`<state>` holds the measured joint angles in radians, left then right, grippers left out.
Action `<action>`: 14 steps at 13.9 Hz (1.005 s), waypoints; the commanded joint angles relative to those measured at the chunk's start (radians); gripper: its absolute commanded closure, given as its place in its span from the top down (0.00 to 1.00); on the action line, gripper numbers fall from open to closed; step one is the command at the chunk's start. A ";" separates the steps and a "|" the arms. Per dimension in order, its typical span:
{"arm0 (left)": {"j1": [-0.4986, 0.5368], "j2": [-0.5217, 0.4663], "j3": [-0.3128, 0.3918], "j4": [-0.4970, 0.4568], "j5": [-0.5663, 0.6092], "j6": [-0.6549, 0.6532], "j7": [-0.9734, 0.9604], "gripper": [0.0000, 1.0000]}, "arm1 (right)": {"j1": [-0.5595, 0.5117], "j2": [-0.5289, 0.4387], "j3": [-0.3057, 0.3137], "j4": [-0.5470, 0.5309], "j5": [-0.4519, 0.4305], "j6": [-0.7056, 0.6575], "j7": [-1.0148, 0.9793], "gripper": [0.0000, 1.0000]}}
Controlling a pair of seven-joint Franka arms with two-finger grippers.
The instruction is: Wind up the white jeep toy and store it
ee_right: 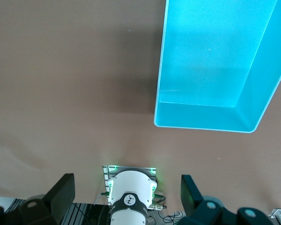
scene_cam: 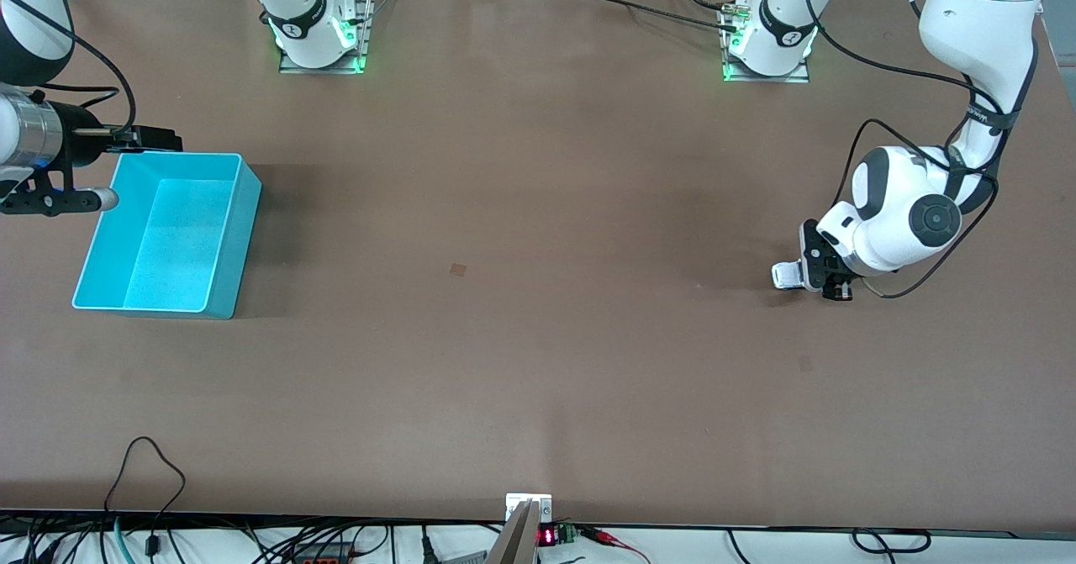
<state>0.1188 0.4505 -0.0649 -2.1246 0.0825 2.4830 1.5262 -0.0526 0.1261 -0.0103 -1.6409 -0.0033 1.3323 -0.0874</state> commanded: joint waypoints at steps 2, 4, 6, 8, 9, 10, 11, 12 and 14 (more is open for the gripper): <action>0.041 0.047 -0.006 -0.018 0.074 0.010 0.011 0.30 | -0.007 0.003 0.004 0.009 0.008 -0.016 -0.017 1.00; 0.061 0.051 -0.006 -0.017 0.115 0.010 0.011 0.30 | -0.007 0.003 0.004 0.009 0.008 -0.016 -0.017 1.00; 0.088 0.051 -0.006 -0.015 0.147 0.010 0.012 0.30 | -0.007 0.003 0.004 0.009 0.008 -0.016 -0.017 1.00; 0.101 0.054 -0.006 -0.014 0.158 0.010 0.020 0.30 | -0.007 0.003 0.004 0.009 0.008 -0.016 -0.017 1.00; 0.105 0.057 -0.006 -0.012 0.160 0.010 0.020 0.30 | -0.006 0.003 0.004 0.009 0.008 -0.016 -0.017 1.00; 0.111 0.062 -0.006 -0.012 0.160 0.011 0.031 0.30 | -0.006 0.003 0.004 0.009 0.008 -0.016 -0.017 1.00; 0.123 0.069 -0.006 -0.009 0.160 0.011 0.049 0.30 | -0.004 0.003 0.004 0.009 0.008 -0.016 -0.017 1.00; 0.134 0.077 -0.006 -0.002 0.160 0.011 0.058 0.30 | -0.003 0.003 0.004 0.009 0.008 -0.016 -0.015 1.00; 0.154 0.082 -0.006 0.003 0.163 0.011 0.078 0.30 | -0.003 0.003 0.004 0.009 0.008 -0.016 -0.015 1.00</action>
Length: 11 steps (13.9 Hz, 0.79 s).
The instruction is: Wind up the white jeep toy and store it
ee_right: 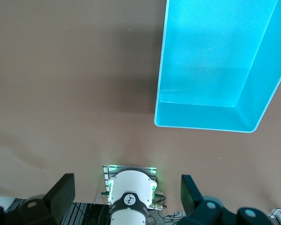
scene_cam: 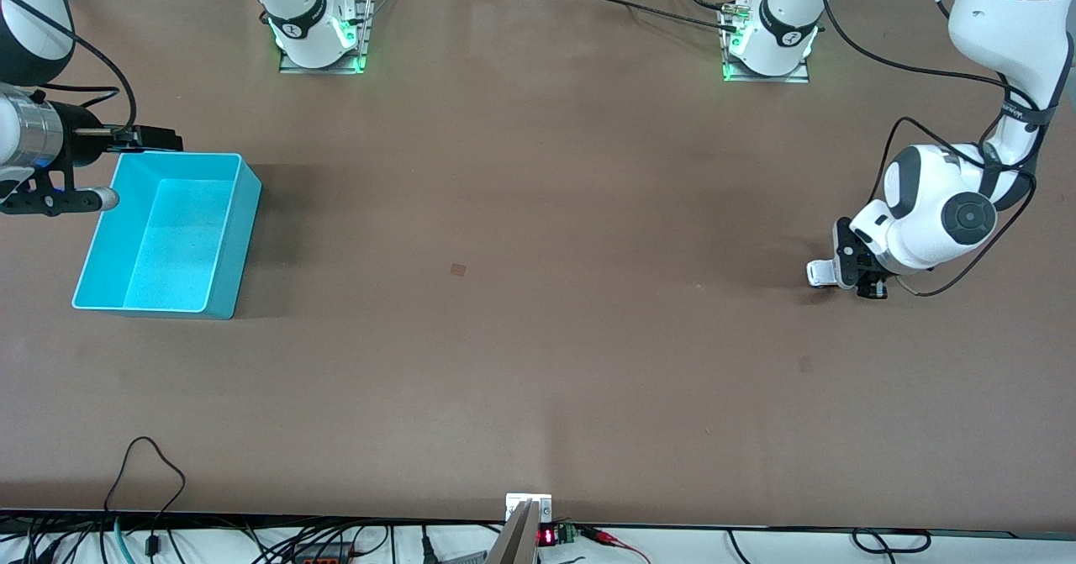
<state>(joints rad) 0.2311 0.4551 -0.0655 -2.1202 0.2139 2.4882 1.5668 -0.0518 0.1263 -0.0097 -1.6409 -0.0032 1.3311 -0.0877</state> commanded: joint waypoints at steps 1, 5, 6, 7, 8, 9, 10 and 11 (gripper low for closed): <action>0.053 0.077 -0.005 0.003 0.044 0.006 0.048 0.30 | -0.003 0.003 0.004 0.009 0.008 -0.015 -0.015 1.00; 0.088 0.083 -0.005 0.011 0.050 0.006 0.088 0.30 | -0.003 0.003 0.004 0.006 0.008 -0.015 -0.015 1.00; 0.102 0.085 -0.005 0.012 0.051 0.006 0.094 0.30 | -0.003 0.004 0.004 0.006 0.008 -0.015 -0.015 1.00; 0.111 0.085 -0.005 0.012 0.051 0.006 0.098 0.30 | -0.003 0.009 0.004 0.007 0.008 -0.016 -0.015 1.00; 0.117 0.086 -0.005 0.012 0.062 0.006 0.111 0.30 | -0.003 0.010 0.004 0.006 0.008 -0.016 -0.015 1.00; 0.128 0.086 -0.005 0.012 0.073 0.008 0.116 0.30 | -0.002 0.010 0.004 0.006 0.008 -0.015 -0.015 1.00; 0.140 0.089 -0.005 0.012 0.084 0.008 0.117 0.30 | -0.002 0.010 0.004 0.006 0.008 -0.015 -0.015 1.00; 0.151 0.094 -0.005 0.026 0.091 0.015 0.119 0.30 | -0.002 0.010 0.004 0.006 0.008 -0.015 -0.015 1.00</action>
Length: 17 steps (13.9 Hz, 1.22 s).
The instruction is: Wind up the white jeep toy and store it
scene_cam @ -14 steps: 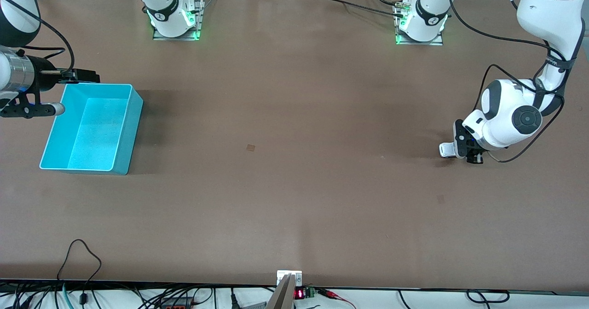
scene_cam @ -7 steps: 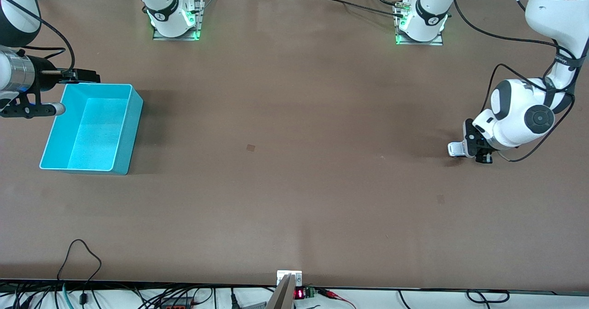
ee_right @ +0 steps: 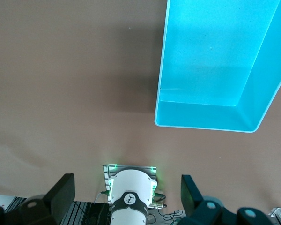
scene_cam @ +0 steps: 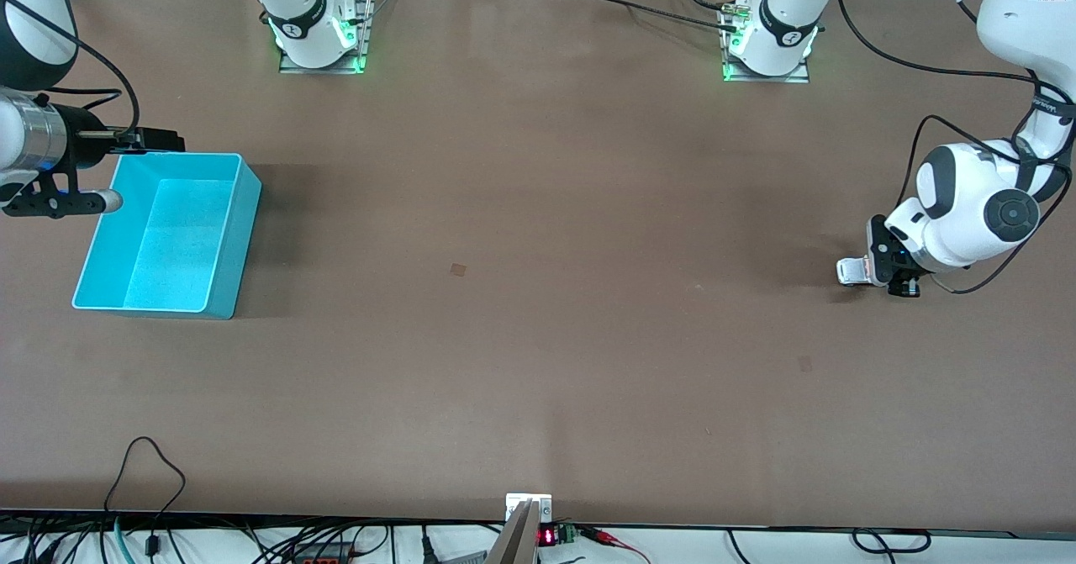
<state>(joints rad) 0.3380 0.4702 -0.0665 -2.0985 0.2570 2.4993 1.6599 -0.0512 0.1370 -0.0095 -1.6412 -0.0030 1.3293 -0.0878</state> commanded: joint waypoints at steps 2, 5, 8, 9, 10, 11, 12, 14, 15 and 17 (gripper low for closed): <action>0.056 0.093 -0.004 0.011 0.048 0.012 0.043 0.30 | -0.002 0.000 0.003 0.006 0.008 -0.013 -0.015 1.00; 0.068 0.094 -0.013 0.011 0.048 0.018 0.046 0.35 | -0.001 0.000 0.003 0.006 0.008 -0.015 -0.015 1.00; 0.108 0.071 -0.082 0.012 0.033 0.018 0.044 1.00 | 0.001 0.000 0.005 0.006 0.008 -0.013 -0.015 1.00; 0.117 0.059 -0.102 0.011 0.031 0.012 0.044 1.00 | 0.001 0.000 0.005 0.006 0.008 -0.013 -0.015 1.00; 0.118 0.045 -0.107 0.011 0.031 0.003 0.044 1.00 | 0.001 0.000 0.005 0.006 0.008 -0.013 -0.015 1.00; 0.118 0.033 -0.114 0.009 0.031 0.000 0.046 1.00 | 0.001 0.000 0.005 0.006 0.008 -0.015 -0.015 1.00; 0.118 0.025 -0.124 0.011 0.031 -0.014 0.046 1.00 | 0.001 0.000 0.005 0.006 0.008 -0.015 -0.015 1.00; 0.118 -0.005 -0.127 0.011 0.031 -0.046 0.046 1.00 | 0.001 0.000 0.005 0.006 0.008 -0.015 -0.015 1.00; 0.116 -0.016 -0.128 0.011 0.031 -0.060 0.046 1.00 | 0.001 0.000 0.005 0.006 0.008 -0.015 -0.015 1.00; 0.118 -0.025 -0.134 0.011 0.031 -0.069 0.046 1.00 | 0.001 0.000 0.005 0.006 0.009 -0.015 -0.015 1.00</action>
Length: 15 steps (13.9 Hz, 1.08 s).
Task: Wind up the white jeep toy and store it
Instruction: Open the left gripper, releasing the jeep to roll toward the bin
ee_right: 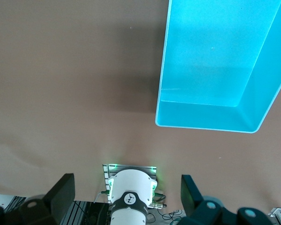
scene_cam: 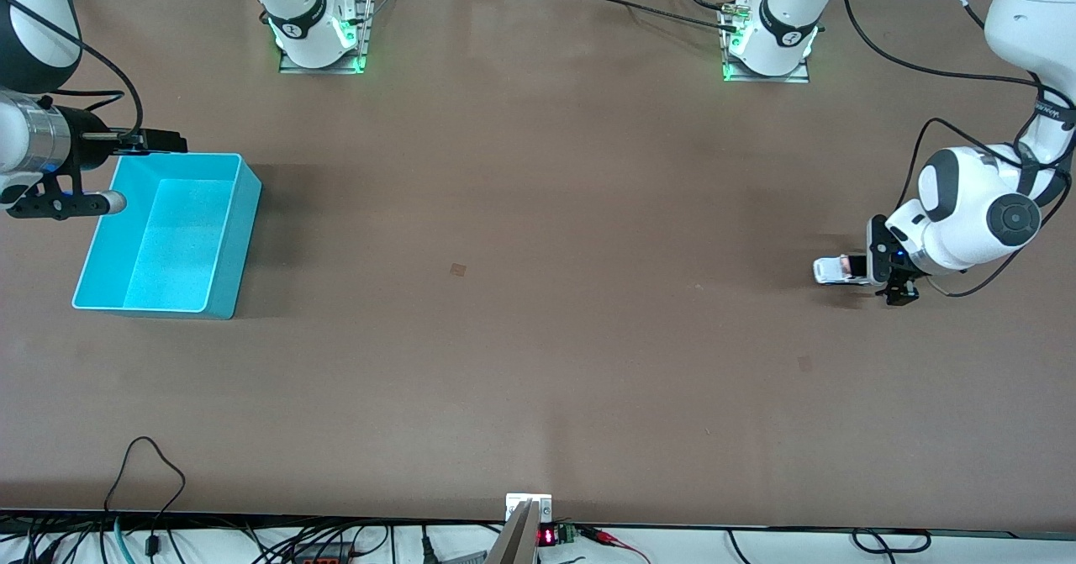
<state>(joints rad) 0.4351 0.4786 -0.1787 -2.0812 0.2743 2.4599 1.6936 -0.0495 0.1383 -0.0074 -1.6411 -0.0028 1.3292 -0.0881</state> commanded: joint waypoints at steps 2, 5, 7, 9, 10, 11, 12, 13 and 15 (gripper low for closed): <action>0.019 -0.040 -0.024 -0.007 0.014 -0.032 0.012 1.00 | -0.001 -0.002 0.003 0.006 0.007 -0.015 -0.015 1.00; 0.019 -0.046 -0.024 -0.007 0.014 -0.038 0.011 1.00 | -0.001 -0.002 0.003 0.006 0.009 -0.015 -0.015 1.00; 0.016 -0.054 -0.024 -0.007 0.014 -0.039 0.012 1.00 | -0.001 -0.002 0.003 0.006 0.009 -0.015 -0.015 1.00; 0.013 -0.060 -0.030 -0.007 0.014 -0.039 0.012 1.00 | -0.001 -0.002 0.003 0.006 0.007 -0.015 -0.015 1.00; 0.013 -0.060 -0.031 -0.007 0.014 -0.039 0.012 1.00 | -0.001 -0.002 0.003 0.006 0.007 -0.015 -0.015 1.00; 0.013 -0.061 -0.031 -0.007 0.014 -0.038 0.011 1.00 | -0.001 -0.002 0.003 0.006 0.007 -0.015 -0.013 1.00; 0.013 -0.063 -0.048 -0.007 0.014 -0.039 0.011 1.00 | -0.001 -0.002 0.003 0.006 0.007 -0.015 -0.015 1.00; 0.014 -0.073 -0.057 -0.005 0.014 -0.039 0.011 1.00 | -0.001 -0.002 0.003 0.006 0.009 -0.015 -0.015 1.00; 0.005 -0.093 -0.070 -0.005 0.011 -0.056 0.008 1.00 | -0.001 -0.002 0.003 0.006 0.007 -0.015 -0.015 1.00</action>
<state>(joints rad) 0.4359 0.4293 -0.2251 -2.0805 0.2743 2.4411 1.6937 -0.0495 0.1383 -0.0070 -1.6411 -0.0026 1.3291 -0.0881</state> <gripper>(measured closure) 0.000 0.000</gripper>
